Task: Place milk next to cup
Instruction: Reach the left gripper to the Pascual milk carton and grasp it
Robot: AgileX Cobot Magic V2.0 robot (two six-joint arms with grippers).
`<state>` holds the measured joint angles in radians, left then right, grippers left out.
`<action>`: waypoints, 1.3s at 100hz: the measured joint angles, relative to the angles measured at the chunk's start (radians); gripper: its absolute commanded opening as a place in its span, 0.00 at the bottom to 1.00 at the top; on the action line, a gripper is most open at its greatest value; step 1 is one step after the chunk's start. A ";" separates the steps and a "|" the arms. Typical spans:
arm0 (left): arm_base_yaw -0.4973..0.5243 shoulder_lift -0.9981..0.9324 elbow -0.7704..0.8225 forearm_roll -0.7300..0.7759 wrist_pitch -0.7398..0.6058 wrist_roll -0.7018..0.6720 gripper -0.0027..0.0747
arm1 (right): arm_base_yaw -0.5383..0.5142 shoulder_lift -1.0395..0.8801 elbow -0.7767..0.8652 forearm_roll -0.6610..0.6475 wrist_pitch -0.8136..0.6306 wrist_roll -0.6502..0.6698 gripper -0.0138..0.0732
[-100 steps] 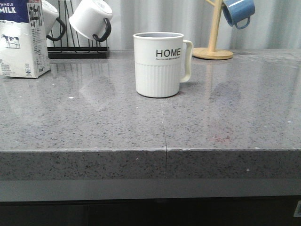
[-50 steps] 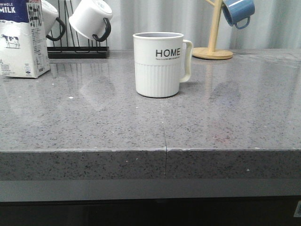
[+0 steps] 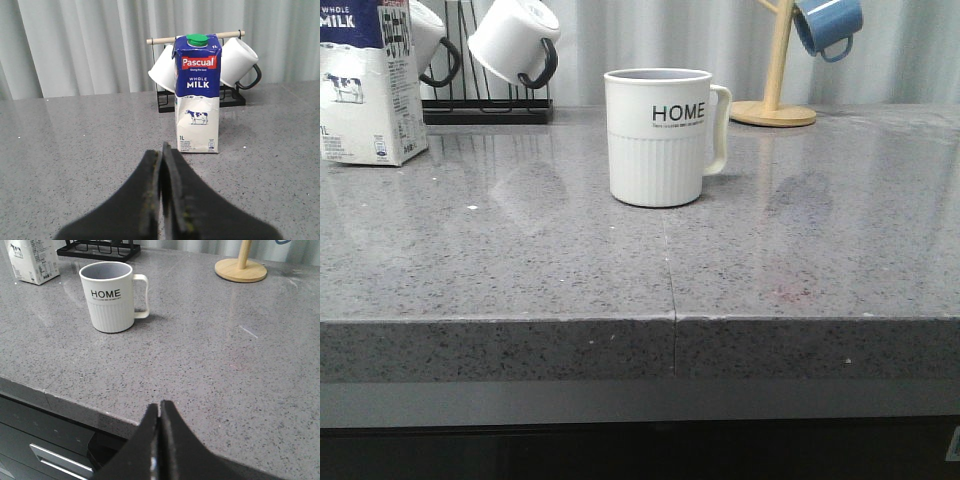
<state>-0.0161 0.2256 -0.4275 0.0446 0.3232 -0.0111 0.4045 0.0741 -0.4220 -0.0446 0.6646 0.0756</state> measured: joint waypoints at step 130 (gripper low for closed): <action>-0.116 1.140 -0.458 -0.067 -0.517 0.000 0.86 | 0.000 0.000 0.000 0.002 0.001 0.000 0.14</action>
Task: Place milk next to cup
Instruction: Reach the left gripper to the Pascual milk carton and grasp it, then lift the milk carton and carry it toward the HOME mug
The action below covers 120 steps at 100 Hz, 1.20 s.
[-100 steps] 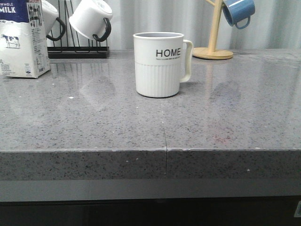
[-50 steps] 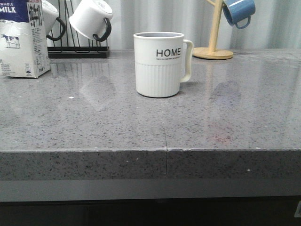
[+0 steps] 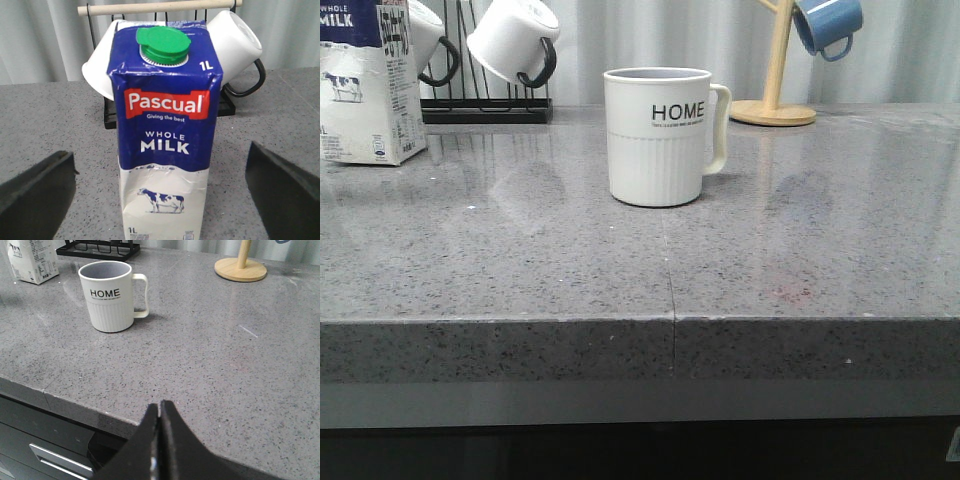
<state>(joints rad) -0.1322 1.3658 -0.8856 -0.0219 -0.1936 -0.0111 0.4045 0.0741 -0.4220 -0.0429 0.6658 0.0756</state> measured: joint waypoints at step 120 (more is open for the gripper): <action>-0.005 0.228 -0.172 -0.030 -0.080 0.000 0.32 | 0.000 0.000 0.000 0.000 0.001 0.000 0.14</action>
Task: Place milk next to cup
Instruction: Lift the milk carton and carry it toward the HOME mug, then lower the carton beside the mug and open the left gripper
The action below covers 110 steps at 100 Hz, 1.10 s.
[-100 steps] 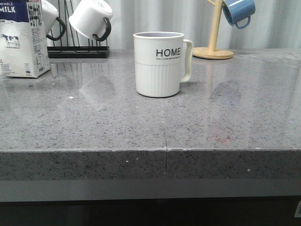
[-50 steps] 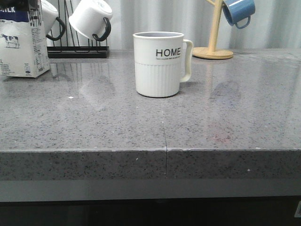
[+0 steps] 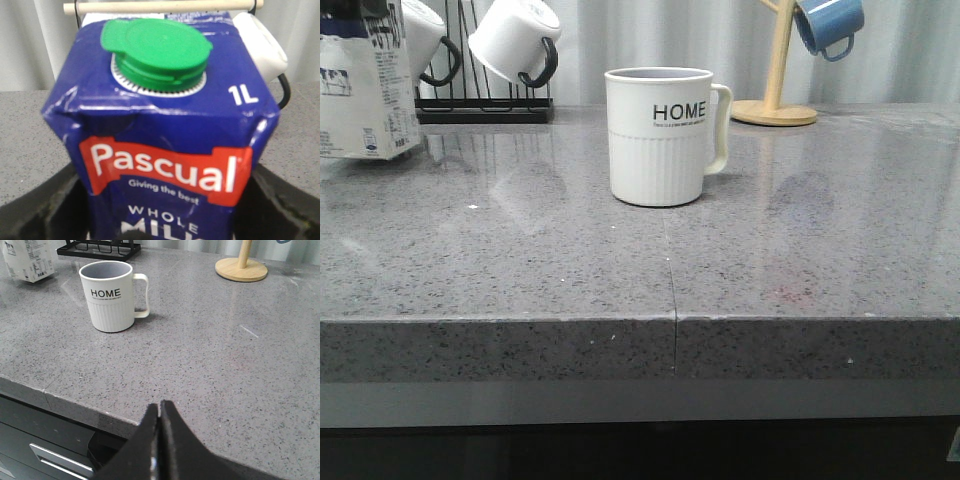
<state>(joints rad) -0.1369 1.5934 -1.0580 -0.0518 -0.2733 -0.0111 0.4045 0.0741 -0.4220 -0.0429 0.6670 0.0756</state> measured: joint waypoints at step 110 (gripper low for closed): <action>-0.421 -0.007 0.082 -0.062 -0.118 0.000 0.32 | 0.000 0.000 0.000 0.000 0.000 0.000 0.14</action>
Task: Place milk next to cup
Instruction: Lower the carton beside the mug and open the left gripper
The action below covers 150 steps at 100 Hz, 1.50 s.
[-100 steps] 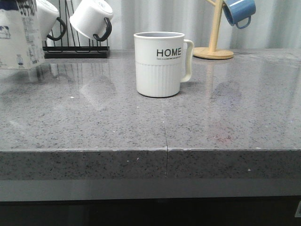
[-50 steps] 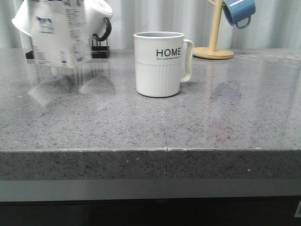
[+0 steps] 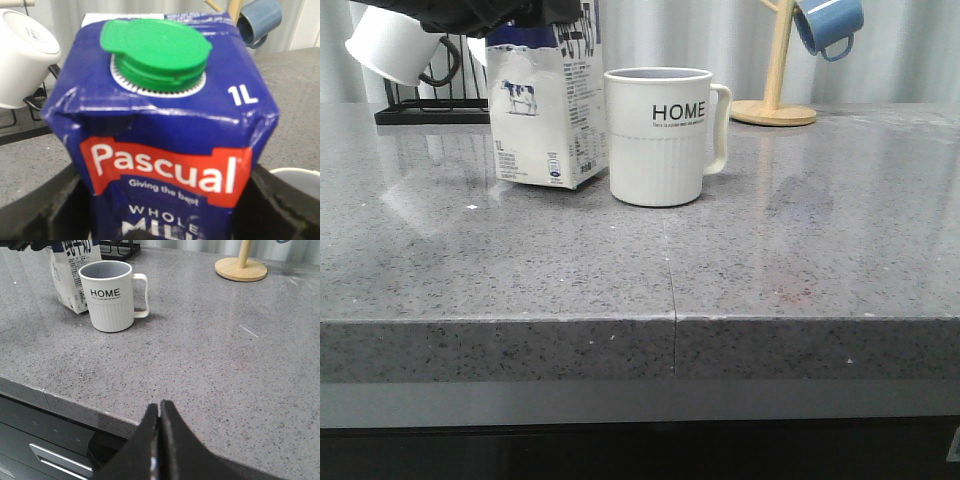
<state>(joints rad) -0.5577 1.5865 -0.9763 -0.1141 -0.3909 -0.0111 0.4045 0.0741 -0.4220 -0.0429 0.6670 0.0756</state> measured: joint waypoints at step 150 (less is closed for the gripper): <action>-0.027 -0.328 0.188 -0.025 0.198 0.105 0.01 | 0.000 0.000 0.000 0.000 0.000 0.000 0.14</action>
<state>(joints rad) -0.5845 1.2588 -0.7884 -0.1389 -0.1929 0.0942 0.4045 0.0741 -0.4220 -0.0429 0.6670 0.0756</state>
